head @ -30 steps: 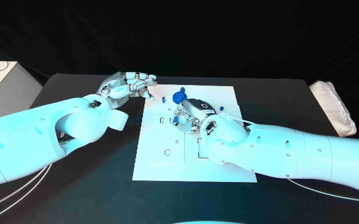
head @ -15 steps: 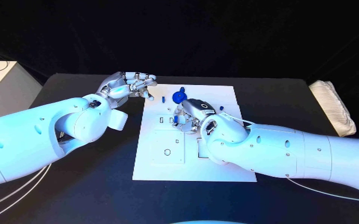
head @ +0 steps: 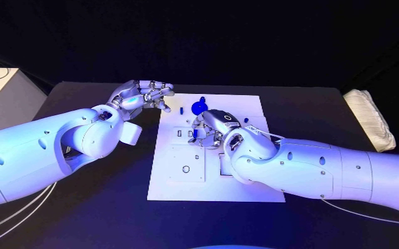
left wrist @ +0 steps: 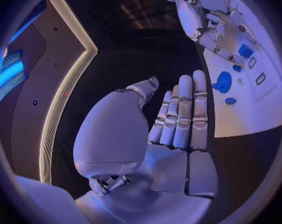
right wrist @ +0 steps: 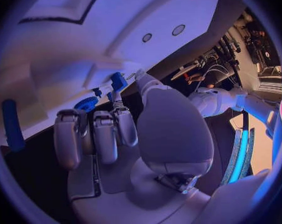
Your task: Assemble the parts on the task board
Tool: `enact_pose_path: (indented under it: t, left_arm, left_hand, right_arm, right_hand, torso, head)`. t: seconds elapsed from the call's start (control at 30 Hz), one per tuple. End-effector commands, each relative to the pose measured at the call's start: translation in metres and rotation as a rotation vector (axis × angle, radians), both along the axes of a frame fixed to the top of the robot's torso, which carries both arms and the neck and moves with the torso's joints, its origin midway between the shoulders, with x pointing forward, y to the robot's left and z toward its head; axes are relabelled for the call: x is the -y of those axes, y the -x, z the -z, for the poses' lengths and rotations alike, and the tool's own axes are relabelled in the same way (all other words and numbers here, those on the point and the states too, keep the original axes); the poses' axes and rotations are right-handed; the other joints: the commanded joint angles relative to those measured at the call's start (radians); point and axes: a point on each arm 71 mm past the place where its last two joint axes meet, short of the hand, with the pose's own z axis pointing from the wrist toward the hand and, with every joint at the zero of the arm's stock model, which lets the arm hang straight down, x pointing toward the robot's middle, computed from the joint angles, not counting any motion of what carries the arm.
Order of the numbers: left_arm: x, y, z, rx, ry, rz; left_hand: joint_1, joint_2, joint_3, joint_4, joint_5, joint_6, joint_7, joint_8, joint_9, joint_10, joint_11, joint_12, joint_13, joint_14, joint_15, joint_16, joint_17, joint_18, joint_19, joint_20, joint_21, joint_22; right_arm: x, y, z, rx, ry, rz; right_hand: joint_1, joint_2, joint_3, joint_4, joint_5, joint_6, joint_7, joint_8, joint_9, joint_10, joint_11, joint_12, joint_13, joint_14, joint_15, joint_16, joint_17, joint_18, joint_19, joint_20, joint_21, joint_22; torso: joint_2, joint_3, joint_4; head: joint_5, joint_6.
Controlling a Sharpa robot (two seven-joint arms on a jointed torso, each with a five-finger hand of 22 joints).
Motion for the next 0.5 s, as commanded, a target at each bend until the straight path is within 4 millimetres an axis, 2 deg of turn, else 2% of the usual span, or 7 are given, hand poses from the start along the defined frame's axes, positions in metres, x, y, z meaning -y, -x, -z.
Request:
enact_pose_path:
  t: [0.03,0.1,0.23,0.27,0.33,0.37,0.5]
  left_arm:
    - [0.002,0.0,0.002,-0.002,-0.054,0.037]
    - [0.001,-0.002,0.006,-0.031,-0.12,0.033]
    - [0.002,-0.003,0.015,-0.091,-0.259,0.062]
    - [0.002,-0.004,0.018,-0.105,-0.299,0.075]
    - [0.004,-0.005,0.021,-0.125,-0.375,0.102]
    - [0.006,-0.006,0.022,-0.13,-0.405,0.113]
    - [0.015,-0.011,0.022,-0.145,-0.559,0.172]
  left_hand:
    - [-0.015,-0.002,0.004,0.004,0.0,-0.001,-0.007,-0.004,0.003,0.033,-0.004,0.027,0.011,0.013,-0.007,0.033,0.014,0.004,0.005,-0.005,0.026,0.014]
    - [-0.028,-0.005,-0.004,0.011,0.0,-0.002,-0.014,-0.003,0.005,0.053,-0.011,0.049,0.021,0.025,-0.012,0.062,0.027,0.005,0.01,-0.008,0.041,0.024]
    - [-0.084,0.007,-0.046,0.048,0.003,0.094,-0.063,0.087,0.051,0.16,-0.054,0.237,0.137,0.089,-0.056,0.177,0.095,0.008,0.045,-0.04,0.106,0.061]
    - [-0.086,0.011,-0.034,0.052,0.003,0.094,-0.07,0.105,0.064,0.151,-0.071,0.309,0.191,0.147,-0.063,0.271,0.21,0.006,0.055,-0.05,0.136,0.078]
    - [-0.098,0.007,-0.021,0.062,-0.003,0.085,-0.072,0.128,0.083,0.102,-0.073,0.403,0.27,0.164,-0.066,0.318,0.265,0.005,0.048,-0.056,0.166,0.099]
    - [-0.1,-0.007,-0.018,0.062,0.007,0.081,-0.083,0.149,0.101,0.081,-0.091,0.488,0.335,0.244,-0.073,0.43,0.411,0.005,0.067,-0.064,0.21,0.125]
    - [-0.126,-0.015,-0.011,0.093,0.003,0.064,-0.09,0.214,0.162,0.009,-0.088,0.672,0.474,0.304,-0.078,0.55,0.579,0.004,0.055,-0.069,0.292,0.181]
  right_arm:
    - [0.004,0.004,-0.006,0.044,-0.066,-0.021]
    - [0.009,0.005,-0.011,0.044,-0.095,-0.038]
    - [0.022,0.003,-0.026,0.024,-0.155,-0.077]
    - [0.026,0.002,-0.031,0.019,-0.169,-0.087]
    - [0.036,0.001,-0.04,0.012,-0.198,-0.097]
    - [0.04,0.001,-0.043,0.007,-0.209,-0.097]
    - [0.062,-0.003,-0.058,-0.028,-0.267,-0.073]
  right_hand:
    - [0.018,0.02,-0.059,0.018,-0.006,-0.011,0.003,-0.007,-0.003,-0.006,0.003,-0.005,0.138,0.103,0.008,0.0,0.257,-0.006,0.067,0.01,-0.005,0.195]
    - [0.04,0.039,-0.081,0.017,-0.002,-0.012,0.004,-0.007,-0.004,-0.007,0.003,-0.006,0.138,0.102,0.011,0.0,0.256,-0.005,0.066,0.01,-0.008,0.193]
    - [0.106,0.064,-0.067,0.003,0.039,-0.005,0.004,-0.003,-0.004,-0.009,0.003,-0.006,0.137,0.102,0.011,-0.002,0.253,0.001,0.057,0.011,-0.029,0.178]
    - [0.119,0.066,-0.062,0.0,0.055,-0.005,0.005,-0.001,-0.005,-0.01,0.003,-0.007,0.137,0.102,0.011,-0.001,0.254,0.003,0.053,0.011,-0.038,0.171]
    - [0.129,0.065,-0.058,-0.001,0.079,-0.004,0.005,0.001,-0.005,-0.011,0.003,-0.007,0.137,0.102,0.011,0.0,0.256,0.002,0.054,0.011,-0.038,0.172]
    - [0.132,0.065,-0.056,-0.002,0.086,-0.004,0.005,0.001,-0.005,-0.011,0.003,-0.006,0.137,0.102,0.011,0.0,0.255,0.003,0.053,0.011,-0.039,0.171]
    - [0.139,0.066,-0.051,-0.003,0.098,-0.001,0.005,0.005,-0.005,-0.011,0.003,-0.007,0.137,0.102,0.011,0.0,0.255,0.004,0.052,0.011,-0.043,0.169]
  torso:
    - [-0.002,0.0011,-0.0019]
    - [-0.004,0.0023,-0.0034]
    - [-0.01,0.004,-0.0058]
    - [-0.011,0.0046,-0.0063]
    - [-0.016,0.006,-0.0077]
    - [-0.018,0.0067,-0.0078]
    - [-0.027,0.0124,-0.0097]
  head:
    - [0.003,0.003]
    - [0.005,0.005]
    - [0.005,0.004]
    - [0.006,0.004]
    - [0.007,0.004]
    - [0.008,0.004]
    - [0.012,0.0]
